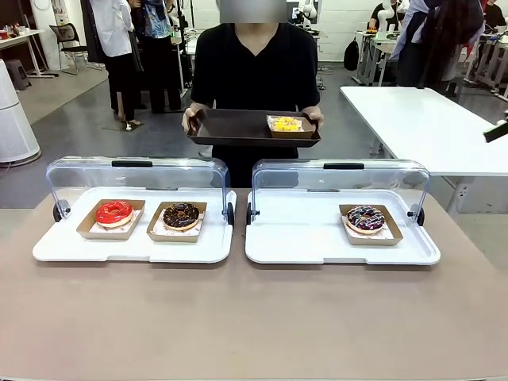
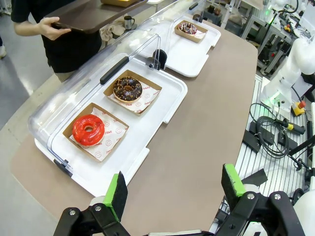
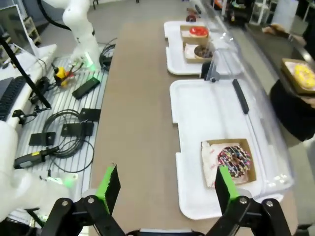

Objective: Provide the desired donut to the person.
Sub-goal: Pick up and lift the Paper togo box containing the Donut pointed at by the person.

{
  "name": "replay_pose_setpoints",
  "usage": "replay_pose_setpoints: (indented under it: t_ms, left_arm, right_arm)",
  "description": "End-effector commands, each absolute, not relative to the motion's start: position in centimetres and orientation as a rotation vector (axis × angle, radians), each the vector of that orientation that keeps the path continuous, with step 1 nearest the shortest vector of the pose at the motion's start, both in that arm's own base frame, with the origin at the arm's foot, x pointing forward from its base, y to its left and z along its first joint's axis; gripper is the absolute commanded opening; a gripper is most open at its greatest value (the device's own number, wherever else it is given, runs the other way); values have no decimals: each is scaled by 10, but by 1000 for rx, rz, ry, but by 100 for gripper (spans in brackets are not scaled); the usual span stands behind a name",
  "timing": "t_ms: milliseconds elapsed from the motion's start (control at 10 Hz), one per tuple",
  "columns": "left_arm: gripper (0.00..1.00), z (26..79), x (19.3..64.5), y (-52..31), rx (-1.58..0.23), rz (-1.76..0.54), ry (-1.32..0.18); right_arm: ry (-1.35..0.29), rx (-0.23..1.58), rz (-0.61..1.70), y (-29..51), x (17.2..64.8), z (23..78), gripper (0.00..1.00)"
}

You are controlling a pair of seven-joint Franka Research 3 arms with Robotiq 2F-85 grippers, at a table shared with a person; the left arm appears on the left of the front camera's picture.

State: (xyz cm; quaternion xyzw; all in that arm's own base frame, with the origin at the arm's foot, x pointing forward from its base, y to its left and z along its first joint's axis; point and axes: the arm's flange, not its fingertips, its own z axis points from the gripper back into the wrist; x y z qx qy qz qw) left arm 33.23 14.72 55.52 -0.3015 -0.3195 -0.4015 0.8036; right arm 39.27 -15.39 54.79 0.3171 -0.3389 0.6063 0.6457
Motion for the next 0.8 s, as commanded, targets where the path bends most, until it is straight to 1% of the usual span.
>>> replay_pose_setpoints:
  t_ms: [0,100,200,500,600,700]
  left_arm:
    - [100,556,332,148,-658,-875,-708]
    - [100,556,332,148,-658,-875,-708]
    - [100,556,332,148,-658,-875,-708]
    - [100,556,332,148,-658,-875,-708]
    - [100,556,332,148,-658,-875,-708]
    - [100,556,332,148,-658,-875,-708]
  right_arm:
    - [-850,701,1332,-178,400,533,100]
    - [-875,681,1307,-188,399,525,100]
    - [-872,703,1297,-194,399,520,100]
    - [-884,739,1287,-201,395,522,100]
    - [-846,712,1278,-206,393,513,100]
    - [-846,712,1278,-206,393,513,100]
